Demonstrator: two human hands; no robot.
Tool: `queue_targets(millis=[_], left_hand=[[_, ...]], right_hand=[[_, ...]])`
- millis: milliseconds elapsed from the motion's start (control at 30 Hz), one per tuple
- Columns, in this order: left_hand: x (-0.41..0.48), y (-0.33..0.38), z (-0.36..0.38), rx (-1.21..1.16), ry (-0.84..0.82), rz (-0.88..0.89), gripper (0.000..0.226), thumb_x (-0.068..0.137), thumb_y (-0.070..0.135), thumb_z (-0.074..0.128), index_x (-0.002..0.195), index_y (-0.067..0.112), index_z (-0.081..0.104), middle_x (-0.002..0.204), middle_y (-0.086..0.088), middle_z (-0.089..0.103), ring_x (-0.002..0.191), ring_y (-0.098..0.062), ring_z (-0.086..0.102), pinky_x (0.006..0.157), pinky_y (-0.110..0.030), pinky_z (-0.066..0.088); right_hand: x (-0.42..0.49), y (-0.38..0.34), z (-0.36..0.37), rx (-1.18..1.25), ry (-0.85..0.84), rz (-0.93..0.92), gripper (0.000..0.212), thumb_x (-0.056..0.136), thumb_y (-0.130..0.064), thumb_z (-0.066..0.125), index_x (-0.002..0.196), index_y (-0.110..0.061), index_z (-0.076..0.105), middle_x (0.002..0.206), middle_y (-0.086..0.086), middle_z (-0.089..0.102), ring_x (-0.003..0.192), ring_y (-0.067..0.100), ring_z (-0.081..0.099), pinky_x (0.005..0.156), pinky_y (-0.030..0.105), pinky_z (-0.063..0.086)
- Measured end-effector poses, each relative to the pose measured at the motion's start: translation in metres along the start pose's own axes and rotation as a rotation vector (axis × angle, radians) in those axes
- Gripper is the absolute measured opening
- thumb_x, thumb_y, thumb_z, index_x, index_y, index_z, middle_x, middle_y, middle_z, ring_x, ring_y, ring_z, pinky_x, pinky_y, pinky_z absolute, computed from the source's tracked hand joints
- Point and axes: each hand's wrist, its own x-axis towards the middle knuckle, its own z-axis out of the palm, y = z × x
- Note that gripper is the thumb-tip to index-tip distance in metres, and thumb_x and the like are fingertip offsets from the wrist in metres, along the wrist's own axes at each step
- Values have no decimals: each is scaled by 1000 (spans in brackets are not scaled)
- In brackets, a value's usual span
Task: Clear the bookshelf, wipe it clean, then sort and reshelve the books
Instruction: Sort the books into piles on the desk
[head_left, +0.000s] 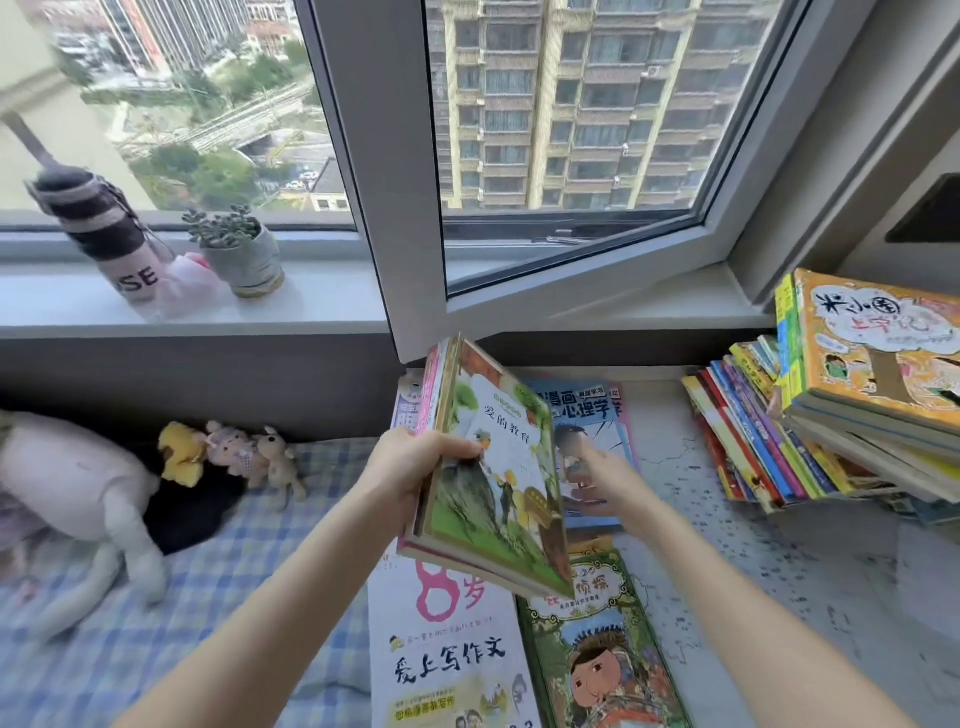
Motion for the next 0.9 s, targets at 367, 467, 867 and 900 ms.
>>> queue_targets(millis=[367,467,867,900], left_hand=[[-3,-11,37,29,-390,-151,29,80,14,70,105,1,66,102,-16,72,89,-31,70,81,-42,57],[8,-38,61,192,-448,-147,32,71,20,78,93,0,67,86,-9,73,73,-22,68,67,-30,57],[0,-141,142,584,-477,-263,42,72,28,84,89,-1,59,88,-13,71,76,-26,71,68,-36,60],[0,-142,142,665,-477,-246,42,72,32,83,87,3,58,88,-12,71,75,-25,71,69,-35,60]], right_hand=[[-65,27,-40,799,-179,-40,39,81,-26,62,113,-3,62,99,16,73,75,28,72,61,33,59],[-78,53,-64,726,-23,-48,35,85,-21,63,117,-7,62,101,11,73,83,24,73,60,29,58],[-113,159,-108,650,185,244,26,86,-13,61,111,-8,68,102,6,73,97,25,69,84,40,53],[-112,163,-106,642,179,271,27,88,-10,58,113,-6,67,104,9,73,97,27,68,86,41,53]])
